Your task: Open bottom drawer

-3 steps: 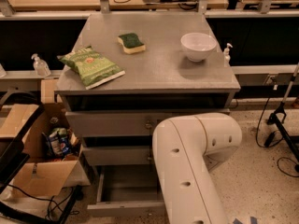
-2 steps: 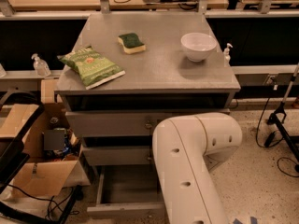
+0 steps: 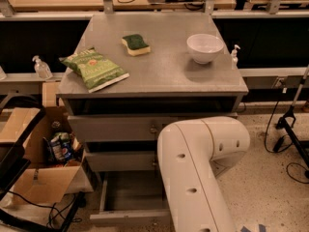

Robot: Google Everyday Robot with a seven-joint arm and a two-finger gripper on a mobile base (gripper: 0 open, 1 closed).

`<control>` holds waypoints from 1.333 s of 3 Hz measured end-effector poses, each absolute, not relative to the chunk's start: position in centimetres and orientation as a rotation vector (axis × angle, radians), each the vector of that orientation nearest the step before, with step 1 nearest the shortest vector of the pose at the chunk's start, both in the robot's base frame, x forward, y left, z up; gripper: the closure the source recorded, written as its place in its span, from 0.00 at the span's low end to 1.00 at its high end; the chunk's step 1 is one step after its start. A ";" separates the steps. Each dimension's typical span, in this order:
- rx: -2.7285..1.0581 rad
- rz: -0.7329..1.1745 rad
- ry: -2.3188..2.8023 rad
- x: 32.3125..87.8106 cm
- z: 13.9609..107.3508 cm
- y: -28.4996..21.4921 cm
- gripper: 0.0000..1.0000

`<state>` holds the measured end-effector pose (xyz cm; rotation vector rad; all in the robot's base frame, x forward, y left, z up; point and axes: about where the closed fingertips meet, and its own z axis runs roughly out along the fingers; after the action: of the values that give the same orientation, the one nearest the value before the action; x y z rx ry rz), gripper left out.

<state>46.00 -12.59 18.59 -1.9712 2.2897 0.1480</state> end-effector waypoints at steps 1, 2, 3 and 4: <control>-1.971 0.148 2.290 46.0 18.6 -12.6 0.75; -1.972 0.150 2.290 45.9 18.6 -12.6 0.44; -1.972 0.150 2.290 45.9 18.6 -12.6 0.21; -1.974 0.153 2.291 45.8 18.5 -12.5 0.00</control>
Offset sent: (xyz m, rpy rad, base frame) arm 0.0000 0.0000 0.0000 0.0000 0.0000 0.0000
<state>45.79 -12.55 18.49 -1.9736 2.2914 0.1526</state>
